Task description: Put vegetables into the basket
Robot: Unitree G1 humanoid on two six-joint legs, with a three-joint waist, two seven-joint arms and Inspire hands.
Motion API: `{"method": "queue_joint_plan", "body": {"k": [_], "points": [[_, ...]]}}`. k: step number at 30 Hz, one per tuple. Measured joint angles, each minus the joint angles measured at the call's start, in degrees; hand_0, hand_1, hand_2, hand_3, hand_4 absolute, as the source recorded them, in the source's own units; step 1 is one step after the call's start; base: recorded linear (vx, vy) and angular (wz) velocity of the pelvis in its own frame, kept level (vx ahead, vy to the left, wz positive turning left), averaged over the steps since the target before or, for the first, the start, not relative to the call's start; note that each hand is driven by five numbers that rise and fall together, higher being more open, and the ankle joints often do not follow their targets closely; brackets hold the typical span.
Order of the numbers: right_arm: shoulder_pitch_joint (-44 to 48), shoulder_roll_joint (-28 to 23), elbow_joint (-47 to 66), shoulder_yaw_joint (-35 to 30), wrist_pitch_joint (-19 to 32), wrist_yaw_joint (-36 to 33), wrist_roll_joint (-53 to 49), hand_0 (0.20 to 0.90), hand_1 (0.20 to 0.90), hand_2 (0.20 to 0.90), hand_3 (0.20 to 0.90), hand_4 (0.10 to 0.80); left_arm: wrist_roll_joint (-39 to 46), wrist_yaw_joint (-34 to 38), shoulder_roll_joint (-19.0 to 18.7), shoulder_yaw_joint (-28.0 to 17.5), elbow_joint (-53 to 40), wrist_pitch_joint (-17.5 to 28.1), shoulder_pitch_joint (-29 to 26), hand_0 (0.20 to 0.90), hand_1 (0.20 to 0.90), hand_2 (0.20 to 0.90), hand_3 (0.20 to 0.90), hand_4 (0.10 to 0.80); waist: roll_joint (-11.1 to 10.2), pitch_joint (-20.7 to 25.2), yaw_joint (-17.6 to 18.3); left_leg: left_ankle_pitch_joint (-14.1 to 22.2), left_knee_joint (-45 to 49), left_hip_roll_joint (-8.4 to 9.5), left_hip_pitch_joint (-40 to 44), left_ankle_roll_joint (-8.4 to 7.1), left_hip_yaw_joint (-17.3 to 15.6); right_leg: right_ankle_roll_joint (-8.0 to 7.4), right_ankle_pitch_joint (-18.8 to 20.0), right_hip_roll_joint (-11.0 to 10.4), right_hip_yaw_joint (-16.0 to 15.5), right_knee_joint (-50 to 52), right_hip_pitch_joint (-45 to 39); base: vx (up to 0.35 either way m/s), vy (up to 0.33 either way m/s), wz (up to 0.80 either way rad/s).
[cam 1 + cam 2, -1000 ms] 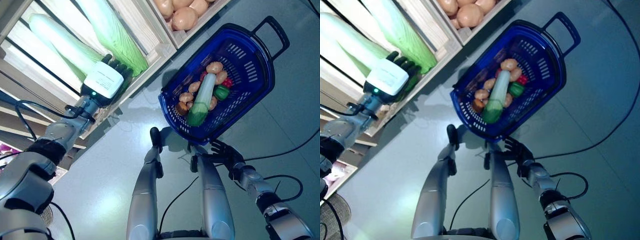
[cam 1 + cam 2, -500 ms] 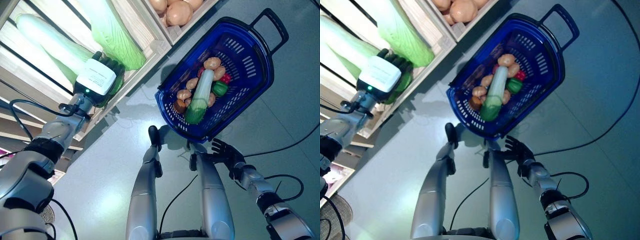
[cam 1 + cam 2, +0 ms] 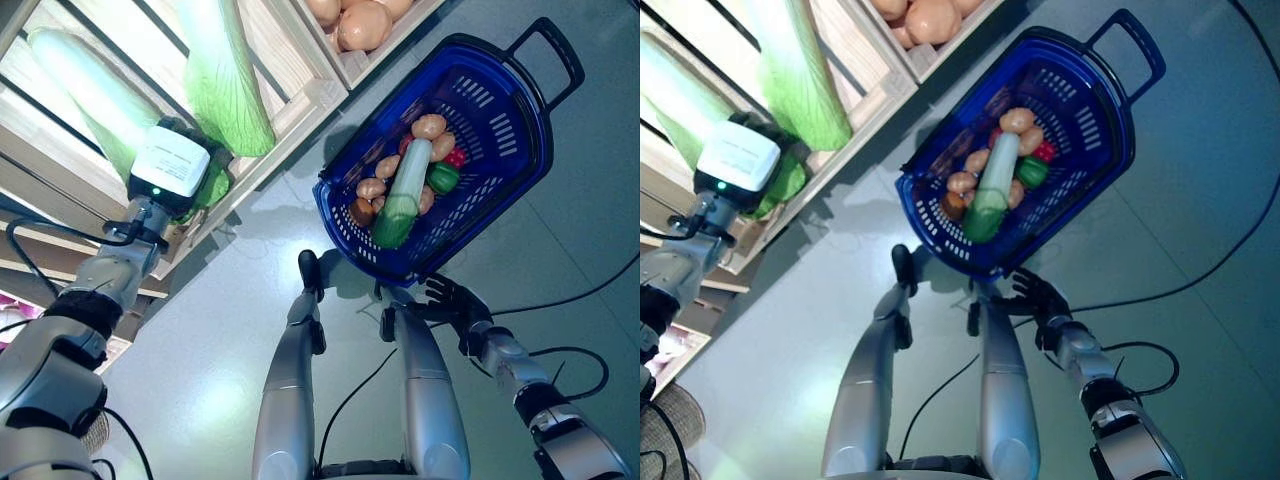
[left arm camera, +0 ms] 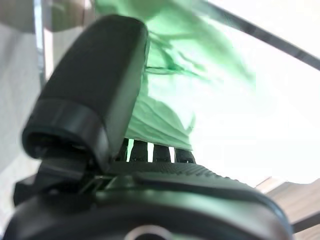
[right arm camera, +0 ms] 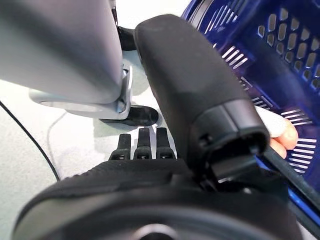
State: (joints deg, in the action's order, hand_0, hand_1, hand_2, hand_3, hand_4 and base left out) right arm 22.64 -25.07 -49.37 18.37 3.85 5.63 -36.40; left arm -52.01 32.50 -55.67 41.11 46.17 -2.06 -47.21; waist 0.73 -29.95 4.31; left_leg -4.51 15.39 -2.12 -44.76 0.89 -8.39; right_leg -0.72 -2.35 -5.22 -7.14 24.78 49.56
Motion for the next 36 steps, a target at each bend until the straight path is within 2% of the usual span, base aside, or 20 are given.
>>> {"method": "queue_joint_plan", "body": {"k": [3, 9, 16, 22, 25, 27, 29, 33, 36], "points": [[0.0, -0.1, 0.0, 0.0, 0.0, 0.0, 0.0, 0.900, 0.900, 0.900, 0.900, 0.800, 0.0, 0.2, 0.0, -1.9, 1.7, -0.9, 0.2, 0.300, 0.300, 0.300, 0.300, 0.400, 0.0, 0.0, -0.1, 0.0, 0.0, 0.01, 0.0, -0.01, 0.1, 0.01, 0.0, 0.0, -0.1, 0.0, -0.1, 0.000, 0.000, 0.00], [0.0, -0.2, -0.2, 0.0, 0.0, 0.0, 0.0, 0.900, 0.900, 0.900, 0.900, 0.800, 0.0, 1.1, 0.1, -2.0, 1.1, -0.5, 0.0, 0.300, 0.300, 0.300, 0.300, 0.400, 0.0, 0.0, -0.2, 0.0, 0.2, 0.05, 0.6, 0.01, 0.3, 0.01, 0.0, -0.1, -0.3, 0.0, -0.9, 0.000, 0.000, 0.00], [-1.3, -0.2, -0.9, 0.0, 0.0, 0.0, 0.0, 0.900, 0.900, 0.900, 0.900, 0.800, 2.1, 3.6, 0.0, -2.3, -2.0, 2.2, 2.6, 0.300, 0.300, 0.300, 0.300, 0.400, 0.0, 0.0, -0.3, -0.3, -1.8, 0.03, 6.5, -0.33, 0.6, 0.00, 0.1, 0.0, -1.0, -1.7, -6.9, 0.003, -0.006, 0.00], [-4.7, 0.6, -4.6, -0.1, 0.0, -0.1, 0.0, 0.900, 0.900, 0.900, 0.900, 0.800, 8.7, 6.4, 0.0, -7.2, -10.7, 8.1, 8.3, 0.300, 0.300, 0.300, 0.300, 0.400, 0.0, 0.0, -2.2, -2.4, -9.0, 0.05, 17.4, -0.83, 1.3, -0.23, 0.3, 0.5, -2.3, -6.1, -16.9, 0.048, -0.059, 0.03], [-6.8, 1.5, -5.4, -0.5, 0.4, 0.0, 0.0, 0.900, 0.900, 0.900, 0.900, 0.800, 12.0, 8.3, 0.1, -10.9, -14.2, 11.5, 14.0, 0.300, 0.300, 0.300, 0.300, 0.400, 0.1, 0.1, -2.7, -3.0, -12.8, -0.37, 25.2, -0.99, 1.9, -0.27, 0.3, 1.2, -3.4, -9.9, -24.9, 0.135, -0.052, 0.08], [-7.4, 1.9, -4.8, -2.0, 0.4, -0.1, 0.0, 0.900, 0.900, 0.900, 0.900, 0.800, 13.4, 9.1, 0.3, -13.5, -16.8, 12.4, 16.3, 0.300, 0.300, 0.300, 0.300, 0.400, 0.2, 0.1, -3.2, -3.0, -13.9, -0.50, 27.1, -1.02, 2.0, -0.38, 0.2, 1.3, -4.0, -11.0, -26.9, 0.146, -0.043, 0.00], [-8.1, 3.4, -4.5, -4.6, 0.5, -0.6, 0.0, 0.900, 0.900, 0.900, 0.900, 0.800, 15.8, 11.3, 4.1, -20.6, -19.5, 14.4, 21.5, 0.300, 0.300, 0.300, 0.300, 0.400, 0.3, 0.2, -3.5, -3.0, -15.4, -0.69, 30.3, -1.06, 1.9, -0.54, 0.5, 1.6, -4.6, -13.1, -30.5, 0.166, -0.034, -0.02], [-10.7, 4.3, -3.4, -6.7, 0.7, -0.7, 0.1, 0.900, 0.900, 0.900, 0.900, 0.800, 22.0, 13.4, 11.0, -28.0, -26.6, 17.6, 29.2, 0.300, 0.300, 0.300, 0.300, 0.400, 1.2, 1.0, -3.8, -2.9, -17.8, -0.83, 35.0, -1.23, 3.0, -1.03, 0.8, 2.2, -5.8, -17.3, -36.4, 0.141, -0.054, 0.11], [-13.7, 5.3, -1.7, -8.7, 1.2, -1.7, 0.5, 0.900, 0.900, 0.900, 0.900, 0.800, 29.8, 13.0, 17.3, -32.8, -31.6, 20.9, 34.2, 0.300, 0.300, 0.300, 0.300, 0.400, 1.3, 1.3, -5.1, -2.6, -18.4, -0.84, 38.4, -1.56, 3.5, -1.12, 1.2, 2.5, -6.3, -20.0, -41.0, 0.186, -0.048, 0.12]]}}
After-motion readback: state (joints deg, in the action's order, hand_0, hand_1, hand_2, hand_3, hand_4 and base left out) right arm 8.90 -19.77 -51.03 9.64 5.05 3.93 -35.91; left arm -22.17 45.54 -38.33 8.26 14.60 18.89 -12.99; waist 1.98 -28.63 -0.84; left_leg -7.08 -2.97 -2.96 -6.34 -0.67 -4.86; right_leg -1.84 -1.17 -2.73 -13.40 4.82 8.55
